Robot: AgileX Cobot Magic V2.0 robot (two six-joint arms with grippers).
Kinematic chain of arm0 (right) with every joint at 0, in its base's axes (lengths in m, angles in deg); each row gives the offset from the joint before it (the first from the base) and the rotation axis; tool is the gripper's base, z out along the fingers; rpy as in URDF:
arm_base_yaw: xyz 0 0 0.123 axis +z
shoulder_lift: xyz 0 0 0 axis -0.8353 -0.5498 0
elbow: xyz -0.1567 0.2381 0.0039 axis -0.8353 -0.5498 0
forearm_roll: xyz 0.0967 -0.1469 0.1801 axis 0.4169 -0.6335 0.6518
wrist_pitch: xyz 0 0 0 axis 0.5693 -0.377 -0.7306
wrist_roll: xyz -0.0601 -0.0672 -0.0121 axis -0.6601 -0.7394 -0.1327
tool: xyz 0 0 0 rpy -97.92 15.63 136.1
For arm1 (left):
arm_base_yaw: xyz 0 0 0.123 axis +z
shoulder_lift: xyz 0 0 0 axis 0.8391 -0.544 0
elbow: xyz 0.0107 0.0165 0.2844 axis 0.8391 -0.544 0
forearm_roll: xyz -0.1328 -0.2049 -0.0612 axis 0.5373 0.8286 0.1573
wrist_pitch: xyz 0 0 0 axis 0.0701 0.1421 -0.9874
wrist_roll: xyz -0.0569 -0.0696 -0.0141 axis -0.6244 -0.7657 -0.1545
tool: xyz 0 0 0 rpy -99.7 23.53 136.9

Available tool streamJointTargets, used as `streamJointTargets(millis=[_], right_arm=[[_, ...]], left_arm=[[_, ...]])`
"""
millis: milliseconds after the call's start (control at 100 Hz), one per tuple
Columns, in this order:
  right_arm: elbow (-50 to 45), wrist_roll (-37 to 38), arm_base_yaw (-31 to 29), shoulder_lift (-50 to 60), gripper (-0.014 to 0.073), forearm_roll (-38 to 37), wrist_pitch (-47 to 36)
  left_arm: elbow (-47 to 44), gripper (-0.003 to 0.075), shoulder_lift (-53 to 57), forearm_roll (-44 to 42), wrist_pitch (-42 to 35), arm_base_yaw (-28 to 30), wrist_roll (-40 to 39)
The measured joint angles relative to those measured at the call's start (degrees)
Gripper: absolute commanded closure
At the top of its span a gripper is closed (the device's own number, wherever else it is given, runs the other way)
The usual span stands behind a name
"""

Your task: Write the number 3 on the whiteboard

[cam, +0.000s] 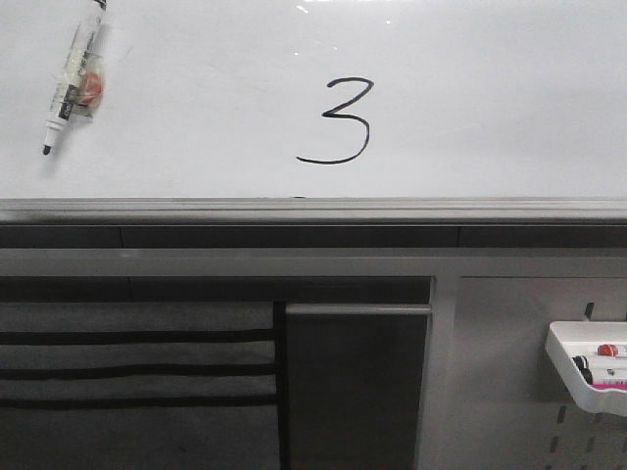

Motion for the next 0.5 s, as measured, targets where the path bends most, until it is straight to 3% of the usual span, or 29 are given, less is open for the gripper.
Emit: streamJointTargets(millis=[160,350,500], right_arm=[[-5.9,2.1,-0.9,7.4,0.0645,0.0,-2.8],[-14.2,5.0,-0.9,15.8,0.0656,0.0,-10.7],[-20.0,5.3,-0.9,20.6,0.0656,0.0,-20.4]], left_arm=[[-5.7,0.0736,8.3,-0.1,-0.6,0.0,-2.0],[-13.5,0.0738,16.1,-0.1,-6.1,0.1,-7.0],[-20.2,0.0738,20.7,-0.1,-16.3,0.1,-9.5]])
